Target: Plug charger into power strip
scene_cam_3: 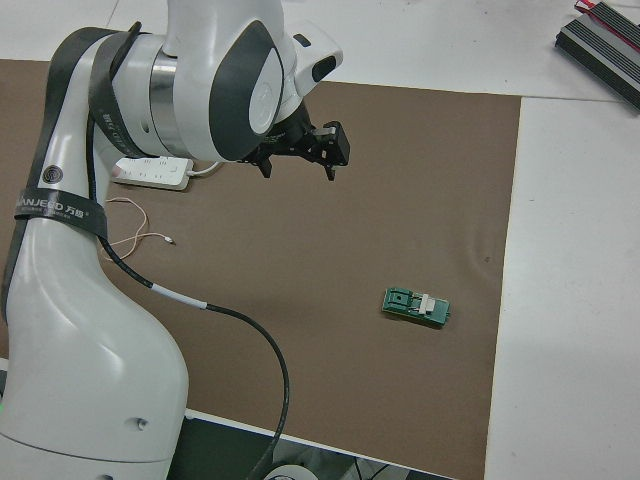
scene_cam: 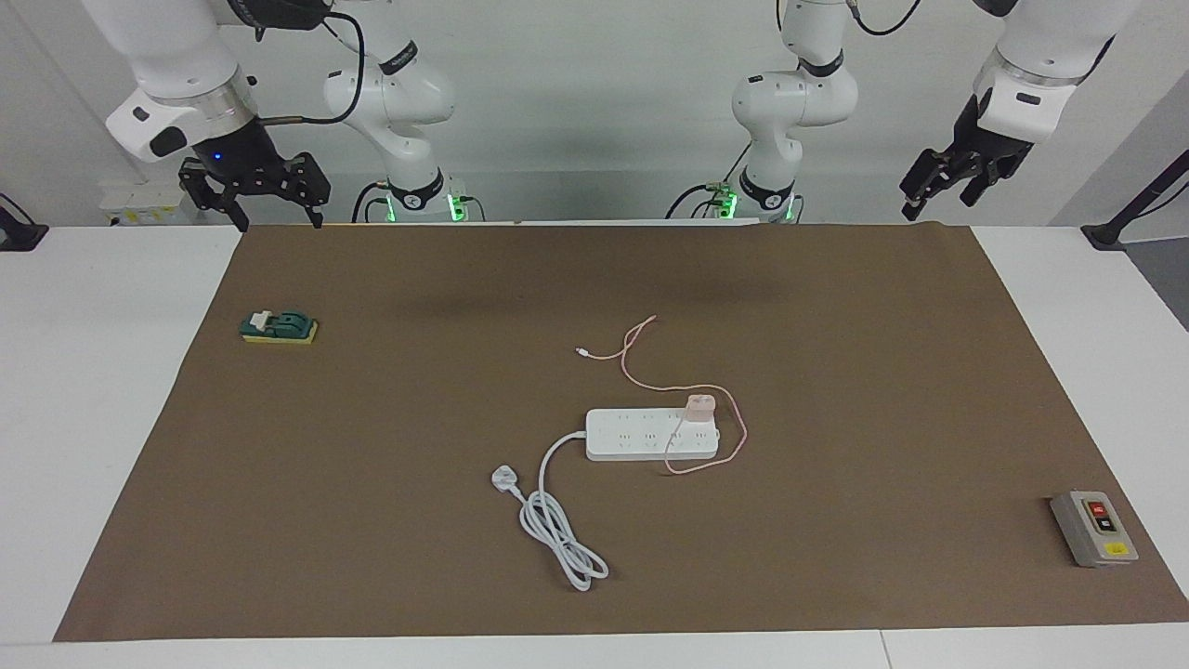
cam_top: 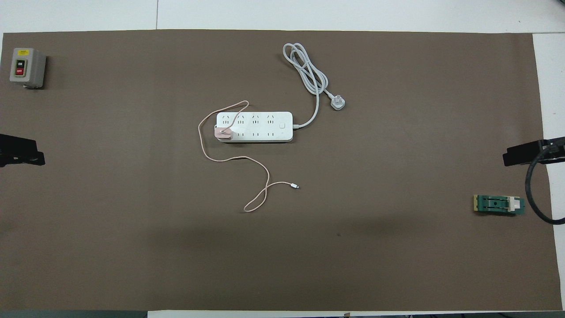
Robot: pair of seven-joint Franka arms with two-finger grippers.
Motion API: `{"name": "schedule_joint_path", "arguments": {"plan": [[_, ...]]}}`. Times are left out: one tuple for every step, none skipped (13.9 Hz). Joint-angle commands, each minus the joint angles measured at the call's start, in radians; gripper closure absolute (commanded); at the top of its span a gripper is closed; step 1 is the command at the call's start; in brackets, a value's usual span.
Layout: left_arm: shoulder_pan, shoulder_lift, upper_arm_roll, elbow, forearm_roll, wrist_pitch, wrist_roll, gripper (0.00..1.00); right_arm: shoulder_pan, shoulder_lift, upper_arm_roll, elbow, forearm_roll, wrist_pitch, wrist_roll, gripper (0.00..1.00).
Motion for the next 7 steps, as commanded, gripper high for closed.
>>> {"name": "schedule_joint_path", "arguments": {"plan": [[-0.046, 0.074, 0.037, 0.071, -0.003, -0.074, 0.018, 0.00, -0.006, -0.013, 0.005, -0.013, 0.014, -0.001, 0.009, 0.00], [-0.048, 0.103, 0.040, 0.123, 0.002, -0.110, 0.018, 0.00, -0.006, -0.013, 0.005, -0.013, 0.014, -0.001, 0.009, 0.00], [-0.042, 0.106, 0.037, 0.130, -0.003, -0.113, 0.018, 0.00, -0.006, -0.013, 0.005, -0.013, 0.014, -0.001, 0.009, 0.00], [-0.037, 0.102, 0.037, 0.116, -0.006, -0.112, 0.019, 0.00, -0.006, -0.013, 0.005, -0.013, 0.014, -0.001, 0.009, 0.00], [-0.037, 0.099, 0.038, 0.104, -0.007, -0.104, 0.018, 0.00, -0.005, -0.013, 0.005, -0.013, 0.014, -0.001, 0.009, 0.00], [-0.037, 0.102, 0.038, 0.104, -0.007, -0.099, 0.004, 0.00, -0.005, -0.013, 0.005, -0.013, 0.013, -0.001, 0.010, 0.00], [-0.040, 0.105, 0.034, 0.102, -0.007, -0.090, 0.008, 0.00, -0.005, -0.013, 0.005, -0.013, 0.013, -0.001, 0.009, 0.00]]}}
